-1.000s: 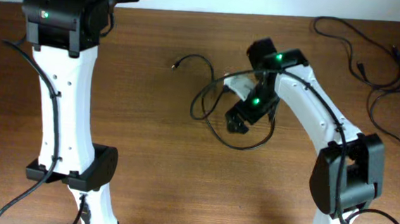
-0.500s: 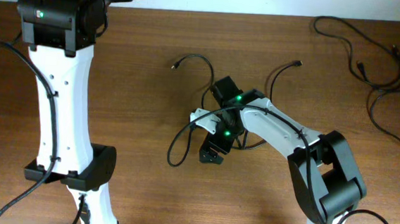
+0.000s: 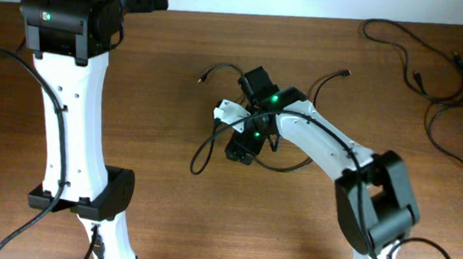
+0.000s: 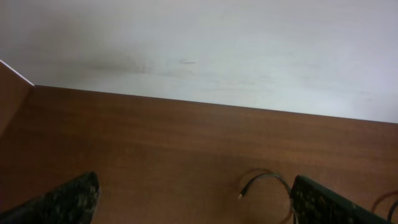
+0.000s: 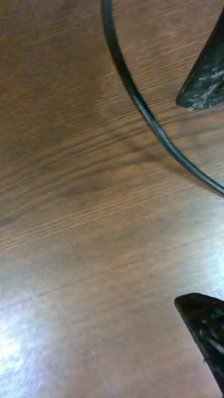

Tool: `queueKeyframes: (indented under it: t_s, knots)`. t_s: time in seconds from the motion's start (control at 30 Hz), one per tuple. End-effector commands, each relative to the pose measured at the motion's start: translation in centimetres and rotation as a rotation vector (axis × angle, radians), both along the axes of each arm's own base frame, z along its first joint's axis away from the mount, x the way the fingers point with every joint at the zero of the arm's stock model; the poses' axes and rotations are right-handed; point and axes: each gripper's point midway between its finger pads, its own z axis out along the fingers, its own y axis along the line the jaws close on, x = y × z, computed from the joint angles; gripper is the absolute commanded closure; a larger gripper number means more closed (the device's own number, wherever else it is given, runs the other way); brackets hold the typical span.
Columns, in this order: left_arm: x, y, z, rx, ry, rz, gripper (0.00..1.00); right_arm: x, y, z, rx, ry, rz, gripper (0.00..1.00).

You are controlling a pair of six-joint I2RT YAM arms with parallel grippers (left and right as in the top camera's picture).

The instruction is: Untangle cables

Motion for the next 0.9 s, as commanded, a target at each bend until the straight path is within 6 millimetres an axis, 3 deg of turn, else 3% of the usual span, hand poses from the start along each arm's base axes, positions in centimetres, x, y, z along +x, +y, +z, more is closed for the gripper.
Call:
queueKeyframes:
  t_s: [0.0,0.1,0.13,0.17,0.27,0.33,0.4,0.5,0.57,0.6,0.63,0.7,0.73,0.77,0.87]
  knots:
    - [0.2,0.8,-0.3,0.049,0.012,0.007,0.01,-0.5,-0.4,-4.1,-0.052,0.086,-0.016,0.12]
    - [0.2,1.4,-0.2,0.069,0.01,0.035,0.01,-1.0,-0.6,-6.2,-0.079,0.143,-0.058,0.14]
    - [0.1,1.6,-0.2,0.075,0.009,0.043,0.01,-1.1,-0.7,-6.2,-0.079,0.152,-0.065,0.37]
    - [0.1,1.7,-0.2,0.079,0.009,0.049,0.01,-1.0,-0.7,-6.1,-0.082,0.159,-0.095,0.96]
    - [0.2,1.8,0.0,0.084,0.002,0.058,0.01,0.3,-0.6,-2.3,-0.07,0.155,-0.169,0.96]
    - [0.3,1.8,0.1,0.083,-0.006,0.058,0.01,3.1,-1.5,2.9,-0.107,0.078,-0.261,0.96]
    - [0.4,1.8,0.3,0.081,-0.013,0.058,0.01,6.9,-4.0,10.3,-0.185,-0.087,-0.44,0.96]
    - [0.5,1.8,0.3,0.08,-0.014,0.058,0.01,10.7,-7.4,24.9,-0.08,-0.41,-0.702,0.96]
    - [0.5,1.4,0.1,0.069,-0.011,0.042,0.01,11.1,-9.3,35.2,0.195,-0.577,-0.889,0.96]
    - [0.6,1.3,0.1,0.063,-0.01,0.033,0.01,10.5,-11.0,39.5,0.325,-0.64,-0.971,0.96]
    - [0.6,1.2,0.1,0.061,-0.011,0.03,0.01,9.8,-12.7,42.6,0.427,-0.68,-1.044,0.96]
    - [0.6,1.2,0.1,0.061,-0.013,0.031,0.01,9.5,-17.2,44.9,0.523,-0.694,-1.206,0.96]
    - [0.6,1.2,0.1,0.061,-0.011,0.03,0.01,9.8,-18.7,44.5,0.519,-0.673,-1.232,0.96]
    - [0.7,1.2,0.0,0.061,-0.009,0.03,0.01,10.1,-19.6,43.5,0.502,-0.637,-1.241,0.96]
    - [1.1,1.1,-0.6,0.063,0.003,0.03,0.01,11.2,-22.5,37.9,0.354,-0.474,-1.293,0.96]
